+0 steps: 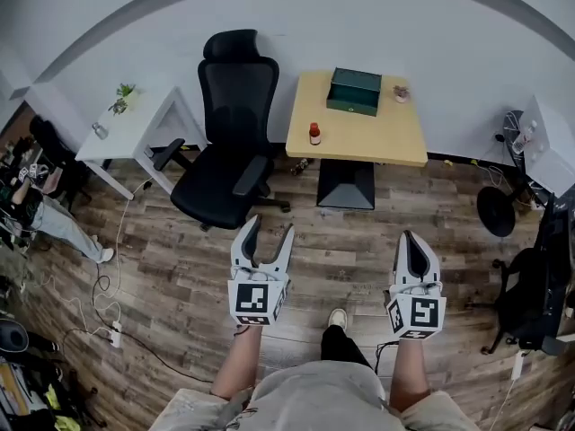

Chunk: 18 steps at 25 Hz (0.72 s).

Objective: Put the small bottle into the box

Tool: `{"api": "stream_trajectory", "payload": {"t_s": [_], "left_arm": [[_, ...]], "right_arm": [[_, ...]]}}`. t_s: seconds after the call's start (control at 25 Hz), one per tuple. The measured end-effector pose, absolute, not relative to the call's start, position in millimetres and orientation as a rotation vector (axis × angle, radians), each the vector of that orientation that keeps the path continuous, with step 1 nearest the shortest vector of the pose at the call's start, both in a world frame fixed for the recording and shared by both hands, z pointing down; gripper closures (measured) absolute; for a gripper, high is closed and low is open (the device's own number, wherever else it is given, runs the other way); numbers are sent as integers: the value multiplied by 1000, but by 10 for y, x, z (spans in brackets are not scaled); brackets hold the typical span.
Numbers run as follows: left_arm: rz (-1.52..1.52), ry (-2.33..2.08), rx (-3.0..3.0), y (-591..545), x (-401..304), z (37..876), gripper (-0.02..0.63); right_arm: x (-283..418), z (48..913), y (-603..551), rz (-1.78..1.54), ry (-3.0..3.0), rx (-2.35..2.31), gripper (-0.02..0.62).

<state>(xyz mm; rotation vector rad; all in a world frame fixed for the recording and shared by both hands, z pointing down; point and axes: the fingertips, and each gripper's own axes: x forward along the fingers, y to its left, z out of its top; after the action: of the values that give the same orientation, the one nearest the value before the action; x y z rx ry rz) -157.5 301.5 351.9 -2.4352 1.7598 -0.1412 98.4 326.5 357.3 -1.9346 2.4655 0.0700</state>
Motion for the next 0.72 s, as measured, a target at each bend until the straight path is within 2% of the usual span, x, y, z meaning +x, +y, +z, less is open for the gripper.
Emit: {"api": "stream_trajectory", "payload": {"t_s": [0.72], "left_arm": [[-150,1710,-2470,1395,-705,3432,353]], "right_arm": [[1970,3581,1897,29,2386,-2020,580]]}}
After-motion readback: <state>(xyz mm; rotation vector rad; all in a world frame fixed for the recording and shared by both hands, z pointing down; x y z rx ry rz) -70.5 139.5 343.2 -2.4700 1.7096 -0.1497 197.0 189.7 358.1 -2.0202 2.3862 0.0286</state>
